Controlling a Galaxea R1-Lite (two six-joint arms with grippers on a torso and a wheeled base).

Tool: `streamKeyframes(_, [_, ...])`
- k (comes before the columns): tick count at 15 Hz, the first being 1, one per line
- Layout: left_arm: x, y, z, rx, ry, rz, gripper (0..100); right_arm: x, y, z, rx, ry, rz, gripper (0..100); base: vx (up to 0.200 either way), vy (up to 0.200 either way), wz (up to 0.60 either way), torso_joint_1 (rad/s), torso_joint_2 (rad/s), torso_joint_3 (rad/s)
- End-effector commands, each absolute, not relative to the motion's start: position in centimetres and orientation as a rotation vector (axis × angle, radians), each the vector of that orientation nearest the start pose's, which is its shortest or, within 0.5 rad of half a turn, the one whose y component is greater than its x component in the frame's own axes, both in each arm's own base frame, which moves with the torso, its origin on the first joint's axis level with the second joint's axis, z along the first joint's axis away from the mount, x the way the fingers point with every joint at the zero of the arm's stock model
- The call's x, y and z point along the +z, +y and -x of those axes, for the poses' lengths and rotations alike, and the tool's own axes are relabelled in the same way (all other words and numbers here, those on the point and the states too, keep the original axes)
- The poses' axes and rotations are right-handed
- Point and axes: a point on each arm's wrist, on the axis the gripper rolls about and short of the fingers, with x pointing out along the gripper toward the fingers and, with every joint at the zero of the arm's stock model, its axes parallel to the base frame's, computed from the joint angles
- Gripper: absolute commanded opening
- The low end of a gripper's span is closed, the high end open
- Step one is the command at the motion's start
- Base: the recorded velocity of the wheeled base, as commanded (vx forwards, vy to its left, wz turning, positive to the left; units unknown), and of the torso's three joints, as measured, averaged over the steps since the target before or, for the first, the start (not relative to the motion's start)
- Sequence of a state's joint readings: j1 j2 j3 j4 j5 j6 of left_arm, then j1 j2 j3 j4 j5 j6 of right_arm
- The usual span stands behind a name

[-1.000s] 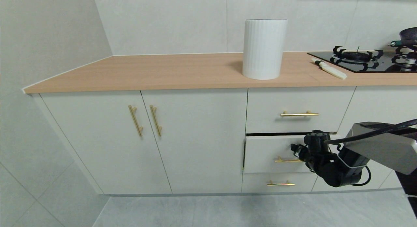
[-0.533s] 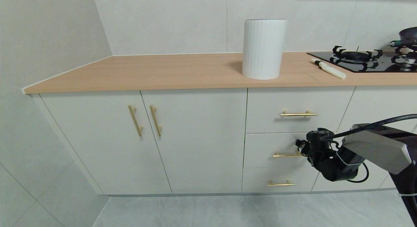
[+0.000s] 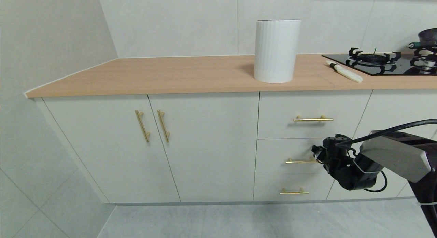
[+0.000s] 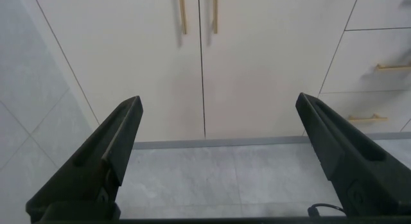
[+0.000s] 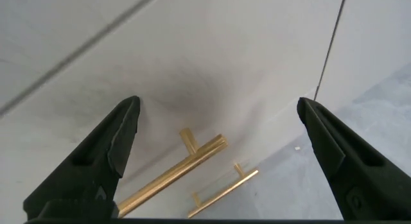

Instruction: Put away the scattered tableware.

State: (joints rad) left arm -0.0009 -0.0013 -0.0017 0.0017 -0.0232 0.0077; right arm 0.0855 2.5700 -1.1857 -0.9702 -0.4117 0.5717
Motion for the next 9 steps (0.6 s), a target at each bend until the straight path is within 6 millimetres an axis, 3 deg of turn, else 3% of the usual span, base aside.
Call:
streamKeyframes(1, [7.6, -0.1, 2.3, -0.023, 0.0, -0.008, 100, -0.6, 3.8, -42.9, -0.378, 0.314, -0.456, 100, 0.0, 0.0, 0.0, 0.0, 0.0, 0.0])
streamKeyframes(3, [7.6, -0.1, 2.3, -0.023, 0.0, -0.008, 100, 2.3, 4.6, -39.6, -0.285, 0.352, -0.455, 100, 0.0, 0.0, 0.0, 0.0, 0.0, 0.0])
streamKeyframes(4, [7.6, -0.1, 2.3, -0.023, 0.0, -0.008, 100, 3.0, 4.6, -39.2, -0.269, 0.35, -0.449, 100, 0.0, 0.0, 0.0, 0.0, 0.0, 0.0])
streamKeyframes(6, [7.6, 0.0, 2.3, -0.025, 0.0, -0.008, 100, 7.1, 4.9, -36.6, -0.221, 0.302, -0.384, 100, 0.0, 0.0, 0.0, 0.0, 0.0, 0.0])
streamKeyframes(8, [7.6, 0.0, 2.3, -0.025, 0.0, -0.008, 100, 13.1, 5.8, -30.4, -0.139, 0.205, -0.332, 100, 0.0, 0.0, 0.0, 0.0, 0.0, 0.0])
streamKeyframes(9, [7.6, -0.1, 2.3, -0.023, 0.0, -0.008, 100, 14.0, 6.0, -29.3, -0.122, 0.19, -0.316, 100, 0.0, 0.0, 0.0, 0.0, 0.0, 0.0])
